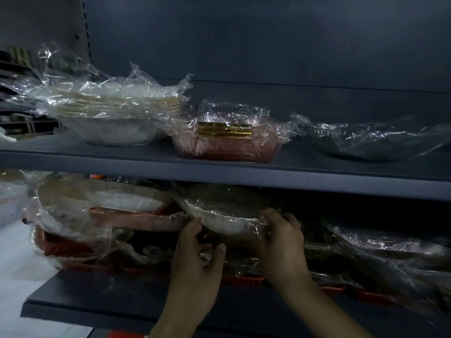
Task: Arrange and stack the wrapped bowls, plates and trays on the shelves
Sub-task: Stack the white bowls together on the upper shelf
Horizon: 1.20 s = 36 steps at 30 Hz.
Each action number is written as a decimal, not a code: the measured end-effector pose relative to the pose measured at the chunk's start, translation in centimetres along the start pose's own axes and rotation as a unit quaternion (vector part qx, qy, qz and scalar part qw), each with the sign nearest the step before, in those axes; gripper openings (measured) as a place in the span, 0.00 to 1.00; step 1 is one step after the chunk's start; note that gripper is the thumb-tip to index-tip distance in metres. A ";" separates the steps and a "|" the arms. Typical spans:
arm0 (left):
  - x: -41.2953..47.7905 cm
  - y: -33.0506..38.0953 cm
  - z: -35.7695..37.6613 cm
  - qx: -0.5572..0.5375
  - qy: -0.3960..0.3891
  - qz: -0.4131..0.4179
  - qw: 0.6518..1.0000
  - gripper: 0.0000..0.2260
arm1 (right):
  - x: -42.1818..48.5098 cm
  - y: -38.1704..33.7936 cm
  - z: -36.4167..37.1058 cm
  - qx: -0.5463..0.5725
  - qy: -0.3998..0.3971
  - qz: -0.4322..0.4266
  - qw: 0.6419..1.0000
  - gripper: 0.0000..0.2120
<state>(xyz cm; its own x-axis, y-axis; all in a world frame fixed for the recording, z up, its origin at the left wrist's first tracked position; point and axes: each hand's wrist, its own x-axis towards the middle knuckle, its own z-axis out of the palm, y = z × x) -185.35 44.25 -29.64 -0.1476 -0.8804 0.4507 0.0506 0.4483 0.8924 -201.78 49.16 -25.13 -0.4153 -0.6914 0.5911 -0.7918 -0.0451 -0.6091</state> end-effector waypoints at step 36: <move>-13.3 12.9 -15.8 0.247 0.084 0.193 0.946 0.17 | -14.4 -7.6 -8.4 0.220 -0.016 -0.087 0.972 0.13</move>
<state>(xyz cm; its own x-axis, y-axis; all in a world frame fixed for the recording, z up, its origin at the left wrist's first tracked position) -167.15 59.32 -23.79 -0.0512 -0.6299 0.7750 -0.4053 0.7223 0.5603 -193.54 65.48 -24.58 -0.2737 -0.6671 0.6928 -0.5781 -0.4616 -0.6728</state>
